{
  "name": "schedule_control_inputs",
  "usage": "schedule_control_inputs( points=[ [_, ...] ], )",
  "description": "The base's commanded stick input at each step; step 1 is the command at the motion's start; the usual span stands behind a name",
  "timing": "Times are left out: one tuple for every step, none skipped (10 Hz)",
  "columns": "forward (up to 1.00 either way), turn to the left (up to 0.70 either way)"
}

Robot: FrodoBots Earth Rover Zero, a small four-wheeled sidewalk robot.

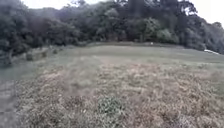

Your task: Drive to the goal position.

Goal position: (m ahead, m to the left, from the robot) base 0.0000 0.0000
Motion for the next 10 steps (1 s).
schedule_control_inputs(
  points=[
    [0.00, 0.70],
    [0.00, 0.70],
    [0.00, 0.70],
    [0.00, 0.70],
    [0.01, 0.70],
    [0.03, 0.70],
    [0.01, 0.70],
    [0.03, 0.70],
    [0.03, 0.70],
    [0.01, 0.70]
  ],
)
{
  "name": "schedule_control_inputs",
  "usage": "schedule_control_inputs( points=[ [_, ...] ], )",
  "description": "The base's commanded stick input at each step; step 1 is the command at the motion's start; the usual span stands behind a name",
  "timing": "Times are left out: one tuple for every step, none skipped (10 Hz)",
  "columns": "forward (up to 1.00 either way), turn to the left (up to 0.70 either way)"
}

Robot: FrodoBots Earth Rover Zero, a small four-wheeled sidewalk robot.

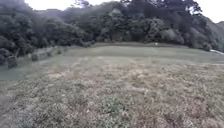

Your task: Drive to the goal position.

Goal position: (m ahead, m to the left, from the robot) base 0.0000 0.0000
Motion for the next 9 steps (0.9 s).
schedule_control_inputs(
  points=[
    [0.00, 0.70],
    [0.00, 0.70],
    [0.00, 0.70],
    [0.00, 0.70],
    [0.00, 0.70],
    [0.00, 0.70],
    [0.00, 0.70],
    [0.00, 0.70],
    [0.00, 0.70]
  ],
)
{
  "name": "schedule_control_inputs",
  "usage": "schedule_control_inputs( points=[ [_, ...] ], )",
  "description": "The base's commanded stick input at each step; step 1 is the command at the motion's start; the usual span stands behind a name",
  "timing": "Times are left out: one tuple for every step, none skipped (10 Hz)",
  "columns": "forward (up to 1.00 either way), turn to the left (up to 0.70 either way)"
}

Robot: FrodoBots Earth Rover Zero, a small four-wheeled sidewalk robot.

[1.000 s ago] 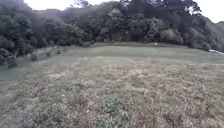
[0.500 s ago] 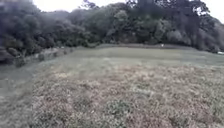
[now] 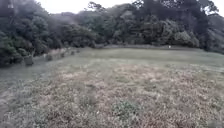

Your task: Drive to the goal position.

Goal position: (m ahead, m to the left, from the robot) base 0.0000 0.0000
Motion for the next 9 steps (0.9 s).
schedule_control_inputs(
  points=[
    [0.00, 0.60],
    [0.00, 0.30],
    [0.00, 0.00],
    [0.00, 0.00],
    [0.00, 0.00],
    [0.00, -0.02],
    [0.00, -0.05],
    [0.00, -0.07],
    [0.00, -0.05]
  ],
)
